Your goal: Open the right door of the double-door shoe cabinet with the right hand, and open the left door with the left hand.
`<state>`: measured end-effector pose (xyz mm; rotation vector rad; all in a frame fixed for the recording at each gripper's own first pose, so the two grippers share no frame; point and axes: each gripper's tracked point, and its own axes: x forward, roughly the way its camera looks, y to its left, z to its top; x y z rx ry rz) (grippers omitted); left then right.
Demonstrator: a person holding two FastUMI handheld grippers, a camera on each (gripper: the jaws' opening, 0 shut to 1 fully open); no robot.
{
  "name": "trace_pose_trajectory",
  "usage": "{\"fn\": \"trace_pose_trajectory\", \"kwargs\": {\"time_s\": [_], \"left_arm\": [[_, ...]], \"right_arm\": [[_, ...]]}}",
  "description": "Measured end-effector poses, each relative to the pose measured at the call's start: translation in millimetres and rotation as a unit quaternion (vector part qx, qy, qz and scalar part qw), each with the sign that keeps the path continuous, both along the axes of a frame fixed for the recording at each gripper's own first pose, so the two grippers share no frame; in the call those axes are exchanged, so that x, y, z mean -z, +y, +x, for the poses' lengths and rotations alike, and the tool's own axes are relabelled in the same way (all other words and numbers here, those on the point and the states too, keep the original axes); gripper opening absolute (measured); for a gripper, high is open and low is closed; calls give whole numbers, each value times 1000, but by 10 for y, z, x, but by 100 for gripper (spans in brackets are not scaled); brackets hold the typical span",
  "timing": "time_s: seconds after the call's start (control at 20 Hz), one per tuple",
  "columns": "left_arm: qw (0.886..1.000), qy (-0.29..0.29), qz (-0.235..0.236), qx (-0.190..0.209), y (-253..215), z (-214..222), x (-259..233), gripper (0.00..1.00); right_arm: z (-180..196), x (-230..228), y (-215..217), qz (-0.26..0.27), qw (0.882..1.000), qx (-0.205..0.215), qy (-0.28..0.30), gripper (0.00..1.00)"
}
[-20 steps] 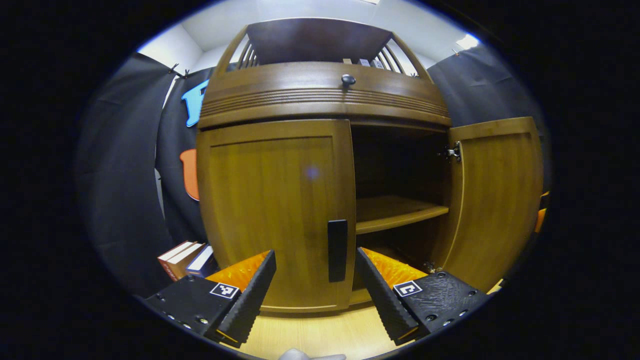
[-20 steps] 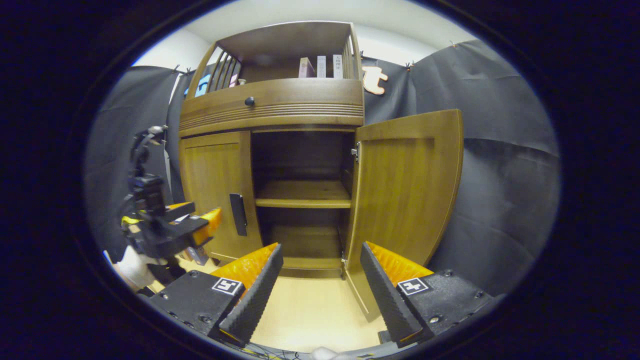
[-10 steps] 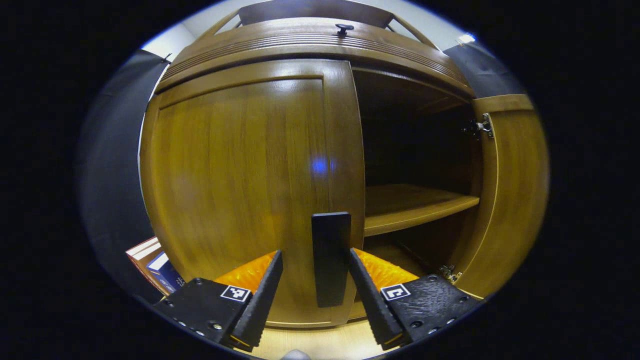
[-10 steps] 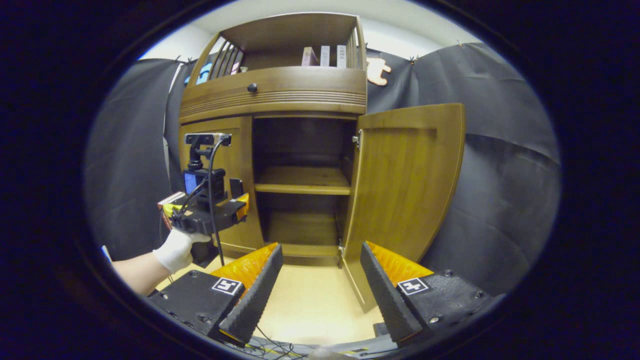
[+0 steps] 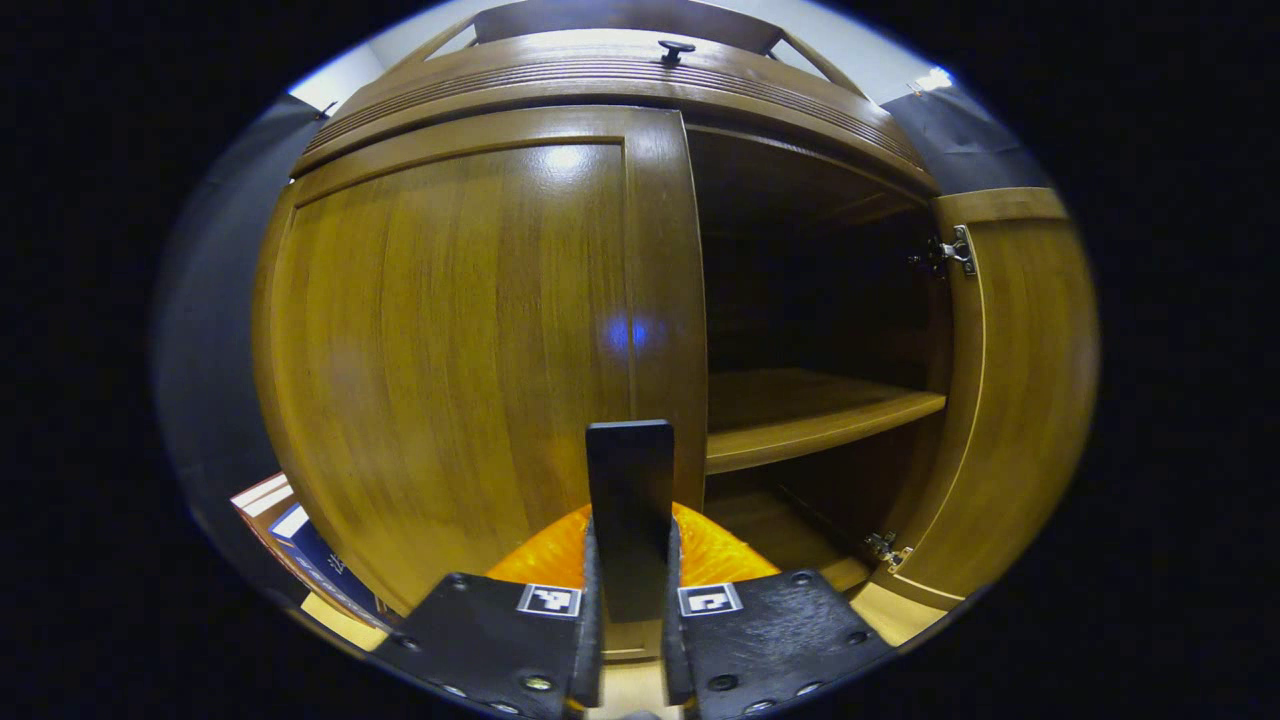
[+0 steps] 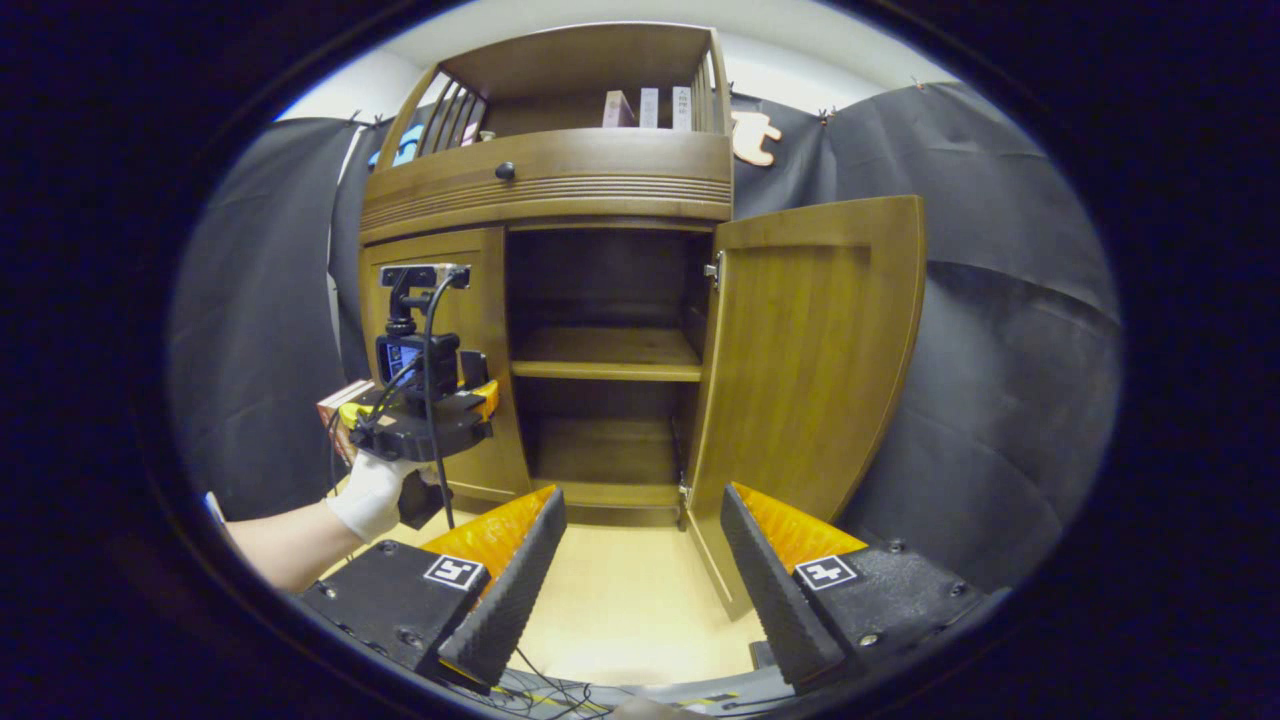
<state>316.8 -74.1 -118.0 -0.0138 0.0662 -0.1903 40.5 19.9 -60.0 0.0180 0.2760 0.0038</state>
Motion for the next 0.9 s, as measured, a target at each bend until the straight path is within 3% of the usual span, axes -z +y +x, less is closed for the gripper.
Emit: {"fn": "trace_pose_trajectory", "kwargs": {"time_s": [0.15,0.2,0.25,0.9], "left_arm": [[1000,3,0,14,57,-108,20,20],[1000,3,1,17,73,-162,22,29],[1000,2,3,20,86,-214,19,20],[1000,-5,-1,25,416,-1016,60,20]], "right_arm": [[-33,-9,-3,-1,1000,0,-2,98],[-50,-2,-1,0,1000,0,-2,98],[-63,-7,9,1,1000,-1,-3,98],[-291,-6,134,3,1000,-27,-12,98]]}}
